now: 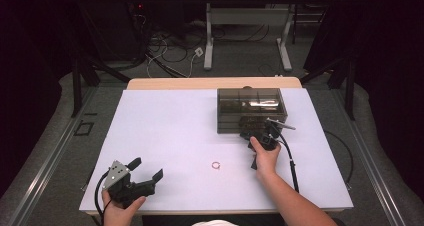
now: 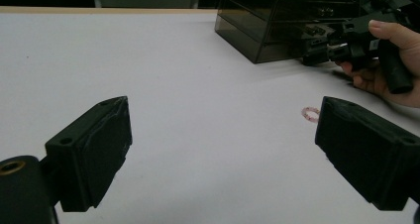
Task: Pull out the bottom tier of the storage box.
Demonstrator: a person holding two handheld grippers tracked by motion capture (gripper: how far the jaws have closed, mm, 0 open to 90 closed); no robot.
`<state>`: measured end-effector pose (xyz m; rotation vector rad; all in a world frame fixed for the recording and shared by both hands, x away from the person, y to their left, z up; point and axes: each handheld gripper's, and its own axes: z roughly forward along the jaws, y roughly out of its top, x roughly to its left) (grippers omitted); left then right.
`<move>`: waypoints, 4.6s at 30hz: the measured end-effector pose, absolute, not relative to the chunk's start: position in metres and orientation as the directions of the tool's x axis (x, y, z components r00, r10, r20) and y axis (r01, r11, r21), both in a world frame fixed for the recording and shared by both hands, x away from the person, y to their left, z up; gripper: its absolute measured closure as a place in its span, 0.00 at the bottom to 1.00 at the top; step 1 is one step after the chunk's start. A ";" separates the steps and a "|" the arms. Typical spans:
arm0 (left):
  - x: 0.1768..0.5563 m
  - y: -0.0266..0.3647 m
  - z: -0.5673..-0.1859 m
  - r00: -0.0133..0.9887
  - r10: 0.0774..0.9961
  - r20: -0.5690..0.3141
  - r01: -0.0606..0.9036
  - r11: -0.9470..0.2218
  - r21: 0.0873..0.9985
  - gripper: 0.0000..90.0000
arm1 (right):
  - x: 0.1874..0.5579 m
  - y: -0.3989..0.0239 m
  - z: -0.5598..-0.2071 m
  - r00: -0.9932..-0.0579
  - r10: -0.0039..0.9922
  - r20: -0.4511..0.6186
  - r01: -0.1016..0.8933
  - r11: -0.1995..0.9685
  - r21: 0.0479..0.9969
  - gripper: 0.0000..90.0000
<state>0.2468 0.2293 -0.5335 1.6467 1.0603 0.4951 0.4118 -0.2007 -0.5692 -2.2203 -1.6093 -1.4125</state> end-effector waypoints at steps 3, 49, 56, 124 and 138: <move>0.246 0.230 -0.534 0.514 0.837 -0.189 0.394 -0.034 0.918 0.09 | 0.413 -0.201 -0.570 0.045 0.729 0.683 0.776 -0.456 0.436 0.74; 0.245 0.232 -0.535 0.509 0.839 -0.194 0.401 -0.032 0.915 0.09 | 0.411 -0.208 -0.576 0.070 0.684 0.726 0.782 -0.489 0.385 0.92; 0.245 0.232 -0.535 0.511 0.838 -0.194 0.402 -0.033 0.915 0.09 | 0.410 -0.207 -0.577 0.067 0.680 0.731 0.775 -0.497 0.391 0.92; 0.277 0.205 -0.535 0.609 0.768 -0.198 0.400 -0.082 0.913 0.09 | 0.369 -0.204 -0.575 0.038 0.678 0.734 0.801 -0.460 0.384 0.85; 0.280 0.203 -0.535 0.616 0.762 -0.200 0.401 -0.085 0.912 0.09 | 0.358 -0.187 -0.558 -0.058 0.749 0.660 0.785 -0.374 0.494 0.65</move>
